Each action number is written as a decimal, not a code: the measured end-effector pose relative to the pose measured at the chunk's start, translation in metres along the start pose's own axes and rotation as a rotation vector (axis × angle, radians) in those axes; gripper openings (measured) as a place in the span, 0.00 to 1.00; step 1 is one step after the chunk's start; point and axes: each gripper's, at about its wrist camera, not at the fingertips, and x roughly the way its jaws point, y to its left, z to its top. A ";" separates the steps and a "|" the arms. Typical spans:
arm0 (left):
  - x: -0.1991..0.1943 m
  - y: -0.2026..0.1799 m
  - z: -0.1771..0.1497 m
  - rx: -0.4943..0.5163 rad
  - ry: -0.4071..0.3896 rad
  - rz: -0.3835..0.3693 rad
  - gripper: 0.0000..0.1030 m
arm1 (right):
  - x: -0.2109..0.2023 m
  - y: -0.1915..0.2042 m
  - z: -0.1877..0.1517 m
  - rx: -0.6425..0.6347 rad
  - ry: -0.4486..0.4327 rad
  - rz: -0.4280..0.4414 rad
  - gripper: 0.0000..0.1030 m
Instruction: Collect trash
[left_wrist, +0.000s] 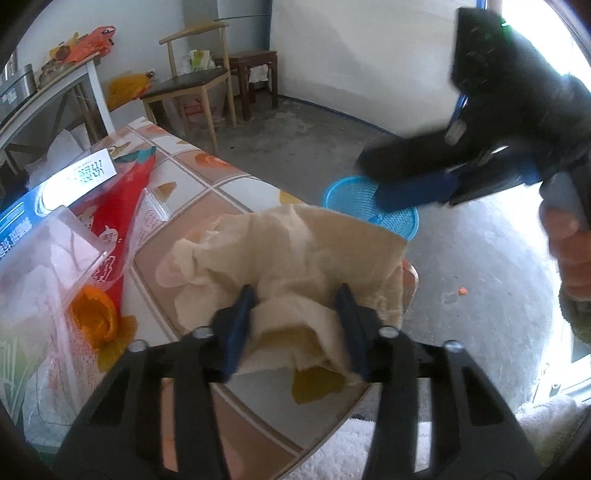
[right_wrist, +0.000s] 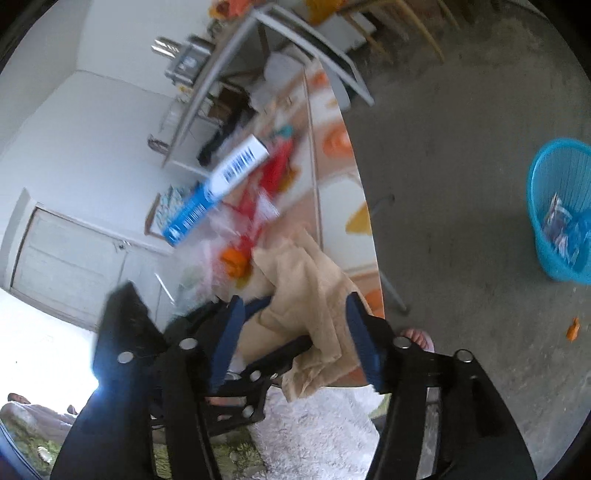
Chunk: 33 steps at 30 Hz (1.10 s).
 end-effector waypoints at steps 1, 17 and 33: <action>-0.001 0.001 0.000 -0.004 0.000 0.003 0.26 | -0.005 0.003 0.001 -0.008 -0.014 -0.002 0.62; -0.060 0.019 -0.048 -0.154 -0.059 0.037 0.03 | 0.027 0.091 0.045 -0.103 0.009 0.071 0.76; -0.070 0.041 -0.072 -0.238 -0.118 0.001 0.03 | 0.206 0.089 0.129 0.400 0.228 0.026 0.79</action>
